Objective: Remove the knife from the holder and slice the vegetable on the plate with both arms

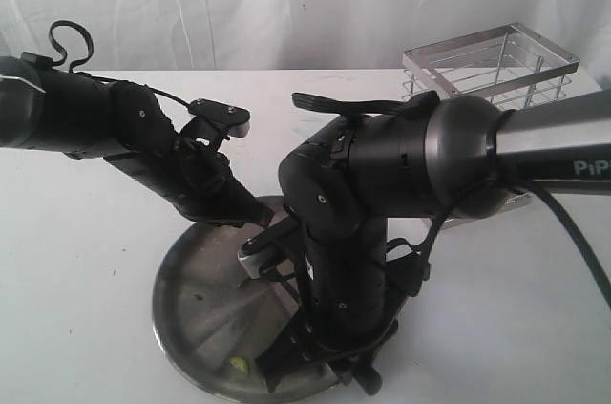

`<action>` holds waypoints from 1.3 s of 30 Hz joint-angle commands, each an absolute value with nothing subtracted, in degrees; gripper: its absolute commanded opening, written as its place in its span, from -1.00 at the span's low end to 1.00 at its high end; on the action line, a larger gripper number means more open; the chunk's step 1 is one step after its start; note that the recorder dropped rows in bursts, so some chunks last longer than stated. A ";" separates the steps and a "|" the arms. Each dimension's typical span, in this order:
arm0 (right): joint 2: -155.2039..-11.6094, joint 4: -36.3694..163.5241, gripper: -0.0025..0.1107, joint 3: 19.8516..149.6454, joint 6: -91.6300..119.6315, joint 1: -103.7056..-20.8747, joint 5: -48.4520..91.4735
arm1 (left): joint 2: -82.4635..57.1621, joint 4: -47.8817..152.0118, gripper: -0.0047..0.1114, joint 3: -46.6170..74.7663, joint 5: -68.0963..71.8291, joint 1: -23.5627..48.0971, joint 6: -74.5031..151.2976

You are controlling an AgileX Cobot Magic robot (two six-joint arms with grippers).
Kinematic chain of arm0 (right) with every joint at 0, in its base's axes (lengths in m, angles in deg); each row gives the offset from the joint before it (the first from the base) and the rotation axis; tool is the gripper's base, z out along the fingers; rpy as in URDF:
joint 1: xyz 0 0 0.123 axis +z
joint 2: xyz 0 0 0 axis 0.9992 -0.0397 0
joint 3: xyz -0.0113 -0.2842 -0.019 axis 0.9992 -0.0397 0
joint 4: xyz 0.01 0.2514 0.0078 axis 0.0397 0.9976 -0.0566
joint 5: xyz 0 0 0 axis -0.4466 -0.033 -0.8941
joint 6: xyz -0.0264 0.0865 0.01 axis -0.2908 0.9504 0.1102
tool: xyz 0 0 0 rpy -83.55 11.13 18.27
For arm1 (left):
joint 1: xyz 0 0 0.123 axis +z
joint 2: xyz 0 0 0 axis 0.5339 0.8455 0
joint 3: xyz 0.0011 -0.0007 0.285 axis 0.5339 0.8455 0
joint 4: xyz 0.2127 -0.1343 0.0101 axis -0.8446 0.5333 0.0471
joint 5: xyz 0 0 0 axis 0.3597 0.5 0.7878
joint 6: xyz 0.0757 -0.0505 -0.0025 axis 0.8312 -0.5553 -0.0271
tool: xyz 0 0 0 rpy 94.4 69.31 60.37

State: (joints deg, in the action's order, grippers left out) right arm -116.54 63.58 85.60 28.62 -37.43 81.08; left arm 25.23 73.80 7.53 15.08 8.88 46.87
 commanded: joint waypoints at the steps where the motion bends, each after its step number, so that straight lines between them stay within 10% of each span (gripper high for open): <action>1: -116.29 64.21 -0.96 86.06 27.31 -37.49 81.66 | 24.32 77.17 -0.92 8.06 17.33 8.81 46.68; 39: -116.29 64.04 -0.96 86.06 27.53 -37.49 81.44 | 25.99 87.55 -0.92 8.06 21.78 8.85 58.82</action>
